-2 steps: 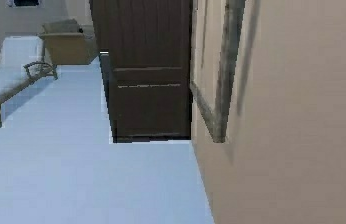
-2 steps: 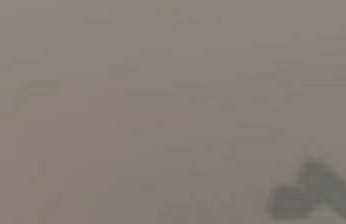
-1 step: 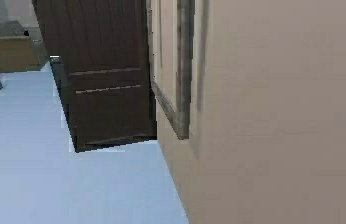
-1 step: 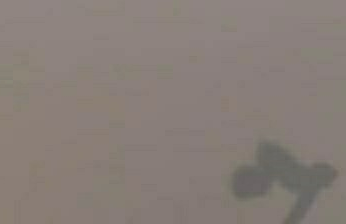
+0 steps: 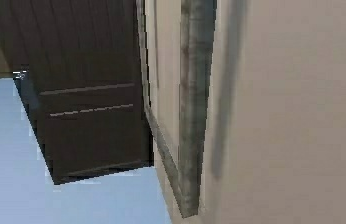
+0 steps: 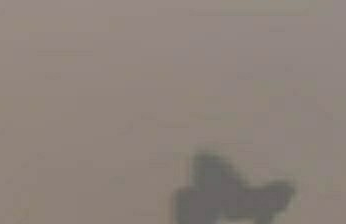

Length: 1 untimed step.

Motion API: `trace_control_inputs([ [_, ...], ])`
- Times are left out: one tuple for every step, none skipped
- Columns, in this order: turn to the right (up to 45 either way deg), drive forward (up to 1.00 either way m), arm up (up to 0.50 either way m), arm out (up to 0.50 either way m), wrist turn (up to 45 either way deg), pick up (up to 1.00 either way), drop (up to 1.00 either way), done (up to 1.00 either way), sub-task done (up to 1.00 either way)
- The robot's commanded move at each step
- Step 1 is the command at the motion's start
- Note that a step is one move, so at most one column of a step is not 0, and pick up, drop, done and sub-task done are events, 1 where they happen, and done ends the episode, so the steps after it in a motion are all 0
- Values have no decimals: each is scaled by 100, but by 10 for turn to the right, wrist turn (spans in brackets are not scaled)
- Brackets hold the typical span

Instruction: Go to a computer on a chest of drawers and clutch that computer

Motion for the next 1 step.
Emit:
trace_control_inputs([
  [-450,0,0,0,0,0,0,0,0],
])
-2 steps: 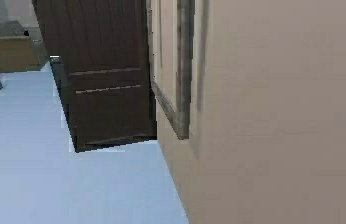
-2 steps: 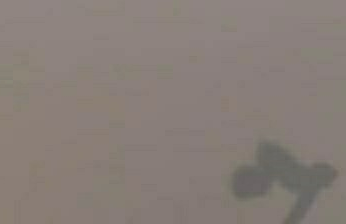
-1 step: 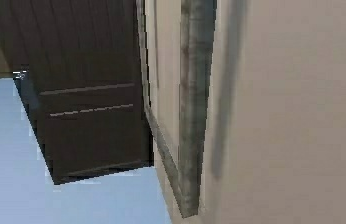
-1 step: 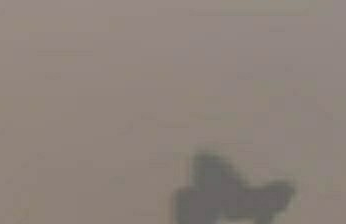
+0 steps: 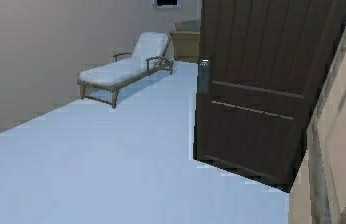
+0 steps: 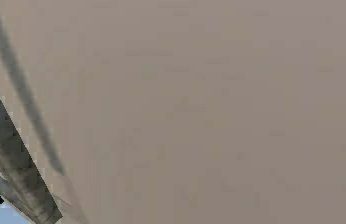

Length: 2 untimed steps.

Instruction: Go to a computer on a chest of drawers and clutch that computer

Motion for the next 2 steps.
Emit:
trace_control_inputs([
  [-60,0,0,0,0,0,0,0,0],
  [0,100,0,0,0,0,0,0,0],
])
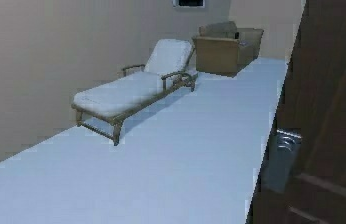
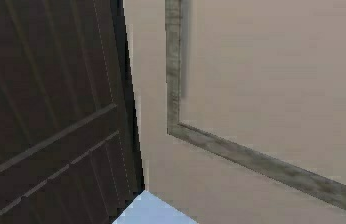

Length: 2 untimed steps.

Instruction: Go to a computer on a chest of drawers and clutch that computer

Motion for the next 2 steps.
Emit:
trace_control_inputs([
  [-30,0,0,0,0,0,0,0,0],
  [-300,0,0,0,0,0,0,0,0],
])
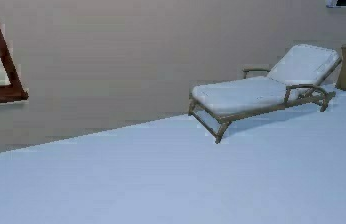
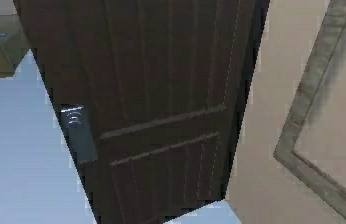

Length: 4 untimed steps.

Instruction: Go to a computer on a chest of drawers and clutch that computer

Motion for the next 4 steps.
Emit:
trace_control_inputs([
  [0,80,0,0,0,0,0,0,0],
  [450,0,0,0,0,0,0,0,0],
  [450,0,0,0,0,0,0,0,0],
  [90,0,0,0,0,0,0,0,0],
])
